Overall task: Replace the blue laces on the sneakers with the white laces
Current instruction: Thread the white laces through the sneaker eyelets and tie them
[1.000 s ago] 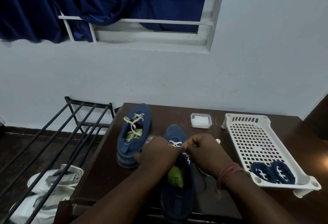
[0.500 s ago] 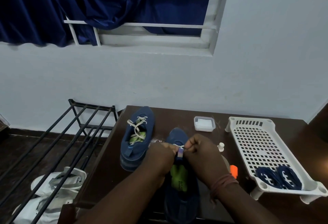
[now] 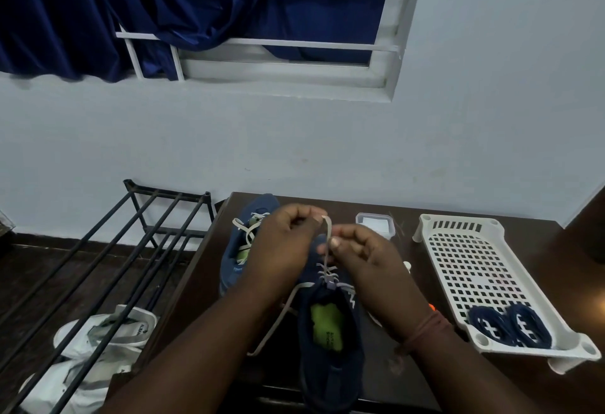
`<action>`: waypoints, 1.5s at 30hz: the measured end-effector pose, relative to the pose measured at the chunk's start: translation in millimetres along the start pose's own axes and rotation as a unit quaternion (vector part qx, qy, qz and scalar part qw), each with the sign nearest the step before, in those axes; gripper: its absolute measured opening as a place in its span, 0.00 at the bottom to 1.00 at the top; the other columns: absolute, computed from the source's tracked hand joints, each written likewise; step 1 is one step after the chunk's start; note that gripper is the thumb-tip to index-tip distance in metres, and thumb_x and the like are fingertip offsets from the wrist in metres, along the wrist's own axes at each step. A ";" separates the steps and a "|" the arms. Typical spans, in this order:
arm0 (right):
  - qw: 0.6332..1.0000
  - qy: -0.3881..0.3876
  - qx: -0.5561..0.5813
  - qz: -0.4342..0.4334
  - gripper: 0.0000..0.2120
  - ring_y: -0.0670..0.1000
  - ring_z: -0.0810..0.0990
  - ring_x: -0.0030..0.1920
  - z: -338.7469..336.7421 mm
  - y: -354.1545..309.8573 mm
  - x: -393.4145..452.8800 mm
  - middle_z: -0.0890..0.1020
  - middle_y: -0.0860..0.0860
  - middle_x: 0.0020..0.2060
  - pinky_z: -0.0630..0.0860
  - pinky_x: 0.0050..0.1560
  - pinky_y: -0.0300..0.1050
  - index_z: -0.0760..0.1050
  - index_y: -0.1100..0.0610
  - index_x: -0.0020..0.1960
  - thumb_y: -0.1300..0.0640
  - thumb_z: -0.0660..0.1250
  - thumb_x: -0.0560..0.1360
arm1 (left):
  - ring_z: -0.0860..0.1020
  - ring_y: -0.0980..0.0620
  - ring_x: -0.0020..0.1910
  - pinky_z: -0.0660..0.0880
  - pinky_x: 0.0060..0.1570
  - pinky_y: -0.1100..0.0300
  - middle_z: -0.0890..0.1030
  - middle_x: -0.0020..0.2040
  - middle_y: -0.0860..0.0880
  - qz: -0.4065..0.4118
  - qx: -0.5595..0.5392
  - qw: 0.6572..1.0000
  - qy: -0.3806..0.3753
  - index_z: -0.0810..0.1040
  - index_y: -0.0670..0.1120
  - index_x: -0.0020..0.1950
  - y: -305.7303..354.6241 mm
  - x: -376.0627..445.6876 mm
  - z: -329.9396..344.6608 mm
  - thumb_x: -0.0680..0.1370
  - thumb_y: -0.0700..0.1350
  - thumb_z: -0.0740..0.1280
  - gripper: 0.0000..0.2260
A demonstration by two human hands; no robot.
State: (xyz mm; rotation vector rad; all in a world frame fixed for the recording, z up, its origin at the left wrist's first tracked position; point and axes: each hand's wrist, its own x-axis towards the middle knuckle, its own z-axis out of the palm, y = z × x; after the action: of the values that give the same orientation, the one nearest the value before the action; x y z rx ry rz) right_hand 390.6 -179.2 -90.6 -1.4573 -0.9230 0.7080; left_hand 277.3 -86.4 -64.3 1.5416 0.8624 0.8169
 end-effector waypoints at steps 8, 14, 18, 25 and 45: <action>0.993 -0.021 0.092 0.076 0.08 0.47 0.68 0.28 -16.7 -11.5 7.2 0.78 0.55 0.31 0.66 0.29 0.39 0.81 0.64 0.51 0.60 0.68 0.77 | 0.81 0.54 0.38 0.77 0.40 0.60 0.84 0.40 0.51 -0.135 0.259 0.948 -0.125 0.83 0.46 0.45 -33.6 2.2 -12.7 0.72 0.46 0.76 0.05; 0.974 -0.044 -0.204 0.085 0.04 0.44 0.79 0.30 -15.1 12.6 2.2 0.85 0.52 0.33 0.76 0.34 0.38 0.85 0.57 0.41 0.63 0.72 0.72 | 0.84 0.45 0.44 0.82 0.48 0.49 0.85 0.43 0.43 -0.137 0.382 0.904 -0.136 0.85 0.41 0.45 -36.8 1.8 -8.8 0.72 0.45 0.73 0.08; 0.940 -0.032 -0.338 0.017 0.10 0.40 0.79 0.31 -3.3 19.8 1.1 0.82 0.44 0.29 0.73 0.35 0.33 0.82 0.51 0.32 0.58 0.71 0.71 | 0.84 0.46 0.38 0.84 0.43 0.52 0.85 0.43 0.41 -0.235 0.242 0.936 -0.101 0.82 0.37 0.50 -44.6 6.1 -12.9 0.74 0.38 0.71 0.06; 0.920 -0.003 -0.391 -0.034 0.08 0.50 0.79 0.36 14.4 42.4 2.5 0.82 0.52 0.33 0.75 0.42 0.47 0.81 0.58 0.35 0.58 0.67 0.71 | 0.82 0.49 0.35 0.82 0.37 0.56 0.83 0.40 0.40 -0.315 0.123 0.938 -0.075 0.81 0.35 0.50 -41.8 4.9 -14.2 0.78 0.35 0.69 0.04; 0.924 -0.018 -0.381 -0.028 0.07 0.48 0.76 0.34 20.1 47.7 1.7 0.80 0.49 0.31 0.74 0.39 0.43 0.77 0.55 0.34 0.58 0.68 0.71 | 0.81 0.49 0.35 0.83 0.39 0.56 0.82 0.42 0.40 -0.329 0.113 0.935 -0.073 0.80 0.36 0.51 -45.6 8.4 -15.3 0.78 0.35 0.67 0.04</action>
State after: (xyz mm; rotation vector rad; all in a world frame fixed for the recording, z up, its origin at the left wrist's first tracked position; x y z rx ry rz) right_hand 380.7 -166.4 -139.7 -2.0842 -1.3496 0.3291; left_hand 264.1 -67.1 -107.2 1.3493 1.2920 0.1151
